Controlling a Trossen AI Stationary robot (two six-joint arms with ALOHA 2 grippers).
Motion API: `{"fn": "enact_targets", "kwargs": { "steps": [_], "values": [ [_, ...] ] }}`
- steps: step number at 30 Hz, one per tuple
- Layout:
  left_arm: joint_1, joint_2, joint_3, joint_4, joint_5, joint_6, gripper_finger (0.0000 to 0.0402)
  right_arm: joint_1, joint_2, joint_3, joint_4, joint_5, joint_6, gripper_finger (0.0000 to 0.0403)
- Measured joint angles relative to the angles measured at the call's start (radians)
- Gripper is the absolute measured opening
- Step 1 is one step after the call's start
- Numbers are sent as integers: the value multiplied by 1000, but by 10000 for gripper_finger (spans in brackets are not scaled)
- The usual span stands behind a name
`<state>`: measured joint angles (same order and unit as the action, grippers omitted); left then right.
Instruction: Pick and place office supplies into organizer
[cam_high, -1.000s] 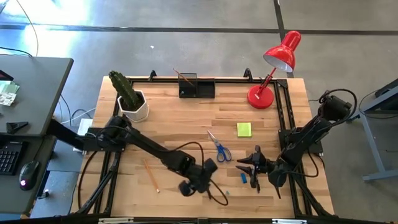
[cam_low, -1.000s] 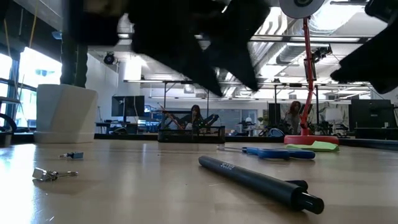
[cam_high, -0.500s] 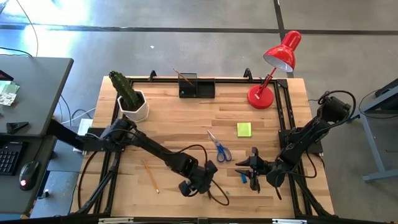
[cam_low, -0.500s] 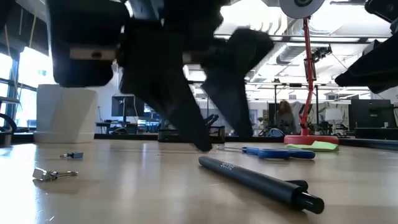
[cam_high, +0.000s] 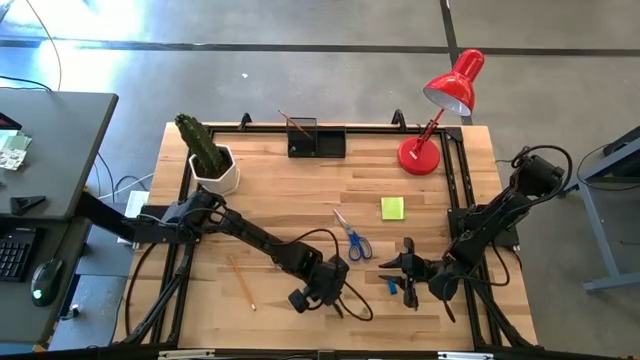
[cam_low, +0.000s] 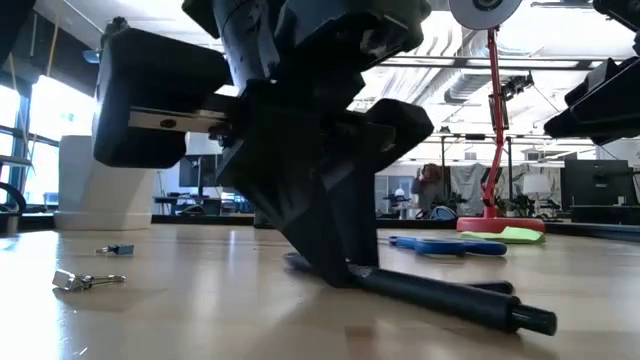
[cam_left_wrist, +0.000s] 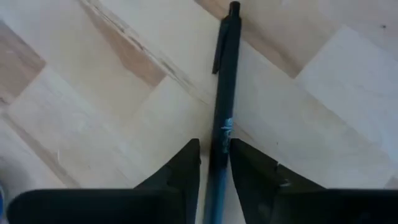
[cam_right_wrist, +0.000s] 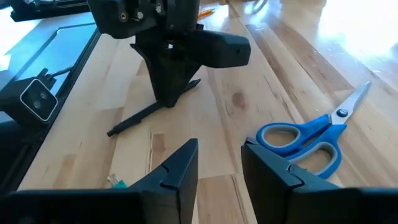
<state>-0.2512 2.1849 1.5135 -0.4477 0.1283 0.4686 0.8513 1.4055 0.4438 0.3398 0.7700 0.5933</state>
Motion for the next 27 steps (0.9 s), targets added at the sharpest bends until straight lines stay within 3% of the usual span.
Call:
{"fn": "enact_targets", "kwargs": {
  "steps": [16, 27],
  "values": [
    [2, 0, -1, 8, -14, -197, 24, 0, 0, 0, 1, 4, -14, 117],
    [3, 0, -3, 170, -100, -338, 6, 2, 0, 0, 5, 5, 39, 117]
  ]
}}
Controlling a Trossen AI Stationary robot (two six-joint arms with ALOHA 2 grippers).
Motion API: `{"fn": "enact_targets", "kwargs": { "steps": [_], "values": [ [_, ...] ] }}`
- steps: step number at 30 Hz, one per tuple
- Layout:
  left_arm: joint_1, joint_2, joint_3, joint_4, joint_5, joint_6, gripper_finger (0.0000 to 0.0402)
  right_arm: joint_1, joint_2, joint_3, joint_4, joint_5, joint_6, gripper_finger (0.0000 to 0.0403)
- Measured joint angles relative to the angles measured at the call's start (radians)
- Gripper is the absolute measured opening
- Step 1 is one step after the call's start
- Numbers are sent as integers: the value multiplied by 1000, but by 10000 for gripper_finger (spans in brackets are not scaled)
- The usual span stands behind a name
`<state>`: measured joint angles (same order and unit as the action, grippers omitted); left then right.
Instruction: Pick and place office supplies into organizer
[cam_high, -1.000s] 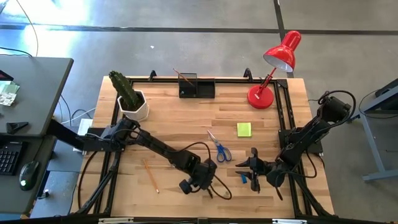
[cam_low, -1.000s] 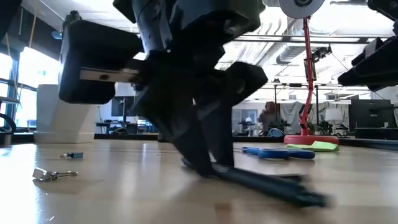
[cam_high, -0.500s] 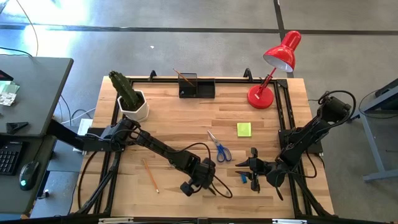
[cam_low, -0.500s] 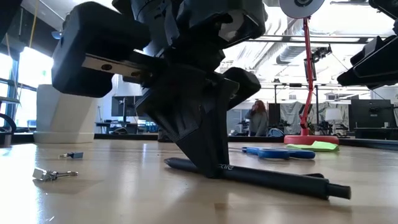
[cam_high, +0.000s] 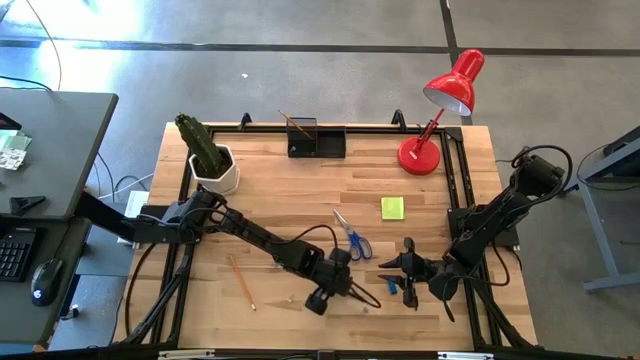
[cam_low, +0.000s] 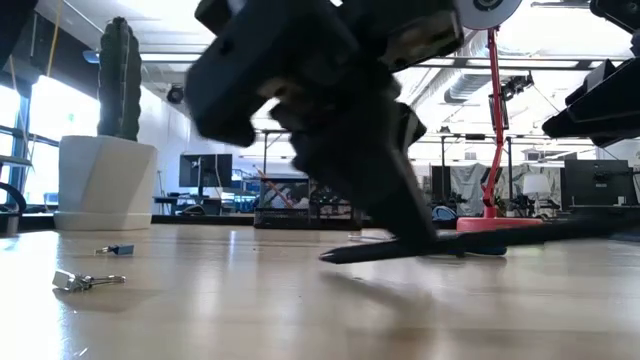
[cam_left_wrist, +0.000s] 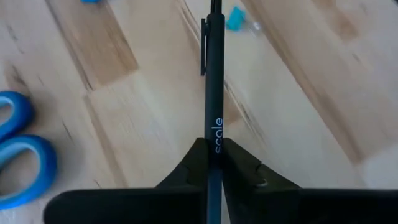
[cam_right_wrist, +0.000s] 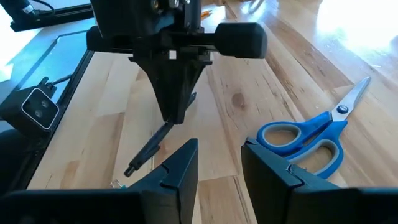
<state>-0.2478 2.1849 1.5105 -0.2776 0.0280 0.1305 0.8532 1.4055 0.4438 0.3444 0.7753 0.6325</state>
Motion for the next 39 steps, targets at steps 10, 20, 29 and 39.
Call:
{"fn": "enact_targets", "kwargs": {
  "steps": [10, 20, 29, 39],
  "values": [
    [3, -51, -1, 27, -61, -39, 3, 57, 0, 0, -18, 57, 78, 117],
    [50, -169, -1, -261, -163, -35, 1, 111, -1, 0, -98, 96, 212, 117],
    [45, -300, 2, -443, -302, -46, 0, 103, 1, 1, -167, 86, 278, 117],
    [27, -448, -135, -597, -361, -175, 0, 101, 34, 1, -269, 95, 433, 117]
  ]
}}
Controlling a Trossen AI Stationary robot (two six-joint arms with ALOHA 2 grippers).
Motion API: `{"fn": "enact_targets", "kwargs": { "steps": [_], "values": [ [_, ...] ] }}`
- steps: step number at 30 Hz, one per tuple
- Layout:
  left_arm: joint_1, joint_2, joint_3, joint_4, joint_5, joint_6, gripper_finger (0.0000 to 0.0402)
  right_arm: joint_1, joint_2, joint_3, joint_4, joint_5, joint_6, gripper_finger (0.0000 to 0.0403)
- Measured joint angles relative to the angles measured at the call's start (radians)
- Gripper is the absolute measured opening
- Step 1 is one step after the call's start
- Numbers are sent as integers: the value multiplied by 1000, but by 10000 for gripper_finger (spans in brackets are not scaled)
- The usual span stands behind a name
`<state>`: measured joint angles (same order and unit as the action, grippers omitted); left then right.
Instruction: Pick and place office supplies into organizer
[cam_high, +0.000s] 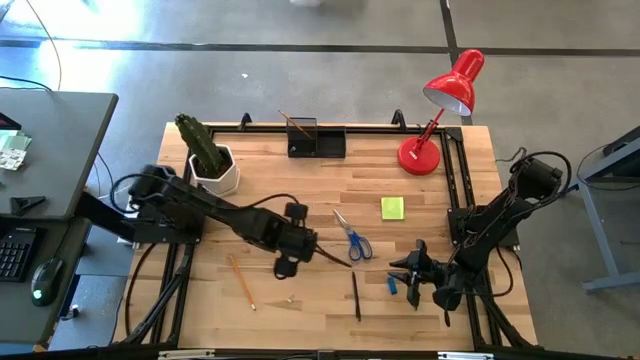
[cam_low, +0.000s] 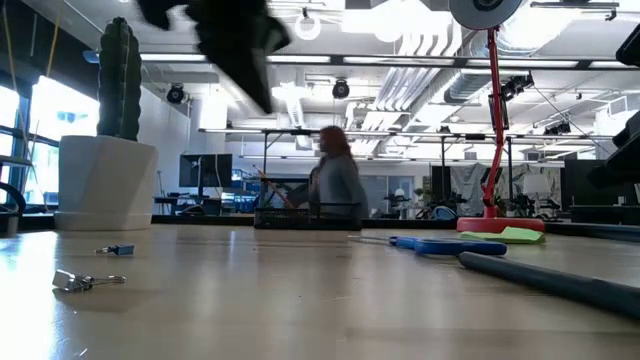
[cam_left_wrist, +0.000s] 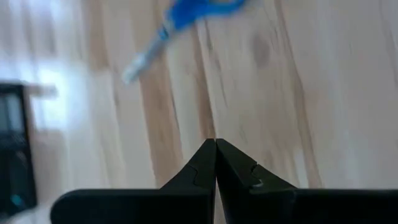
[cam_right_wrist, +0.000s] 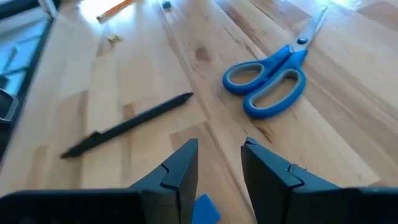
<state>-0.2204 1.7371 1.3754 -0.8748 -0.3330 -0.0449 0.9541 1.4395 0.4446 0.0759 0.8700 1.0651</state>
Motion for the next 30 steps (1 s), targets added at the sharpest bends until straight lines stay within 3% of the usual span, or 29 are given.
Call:
{"fn": "enact_targets", "kwargs": {
  "steps": [4, 7, 12, 18, 24, 30],
  "values": [
    [-37, -89, -126, 11, 31, -87, 0, 2, 12, 0, 8, -8, -21, 117],
    [-68, -148, -202, 34, 122, -201, 1, -5, 12, 0, 27, -6, -50, 117],
    [-91, -153, -315, 61, 150, -345, 13, -33, 13, 0, 63, 16, -98, 117],
    [-90, -144, -471, 289, 225, -322, 84, -74, 14, 0, 173, -60, -201, 117],
    [-90, -147, -484, 321, 254, -299, 162, -86, 14, 0, 177, -76, -220, 117],
    [-88, -135, -488, 345, 251, -299, 189, -86, 14, 0, 176, -66, -220, 117]
  ]
}}
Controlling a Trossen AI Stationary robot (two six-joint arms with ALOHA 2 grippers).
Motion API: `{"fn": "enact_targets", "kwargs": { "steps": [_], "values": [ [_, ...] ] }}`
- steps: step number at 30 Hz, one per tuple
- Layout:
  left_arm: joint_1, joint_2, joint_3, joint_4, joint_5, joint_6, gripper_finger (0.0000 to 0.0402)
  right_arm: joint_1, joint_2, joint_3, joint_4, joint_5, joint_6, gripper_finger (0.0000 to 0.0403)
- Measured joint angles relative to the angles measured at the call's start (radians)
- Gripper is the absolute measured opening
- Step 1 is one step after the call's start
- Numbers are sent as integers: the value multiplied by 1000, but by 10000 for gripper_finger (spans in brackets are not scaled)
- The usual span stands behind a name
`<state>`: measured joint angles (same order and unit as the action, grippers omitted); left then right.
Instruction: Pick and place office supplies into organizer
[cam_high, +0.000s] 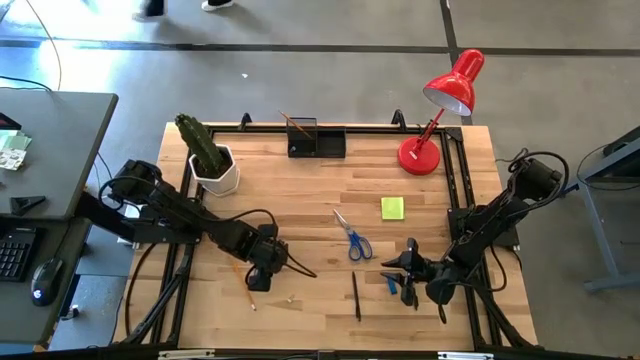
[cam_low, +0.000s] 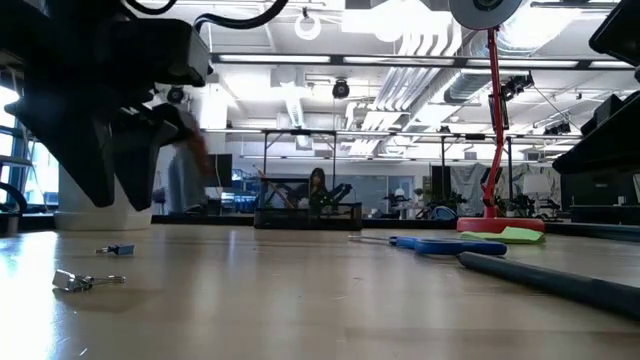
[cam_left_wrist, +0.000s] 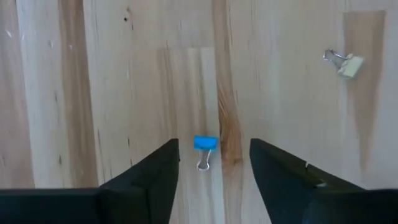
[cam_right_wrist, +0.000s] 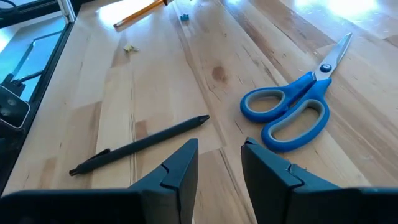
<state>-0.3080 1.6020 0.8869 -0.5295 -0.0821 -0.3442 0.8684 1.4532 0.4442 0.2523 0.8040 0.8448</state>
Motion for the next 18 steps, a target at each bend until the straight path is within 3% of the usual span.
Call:
{"fn": "enact_targets", "kwargs": {
  "steps": [9, 18],
  "values": [
    [0, 54, -54, 64, -30, -4, 185, 9, 0, 0, -5, 10, 7, 117],
    [0, 72, -54, 72, -41, -35, 134, 9, 1, 0, -4, 15, 9, 117]
  ]
}}
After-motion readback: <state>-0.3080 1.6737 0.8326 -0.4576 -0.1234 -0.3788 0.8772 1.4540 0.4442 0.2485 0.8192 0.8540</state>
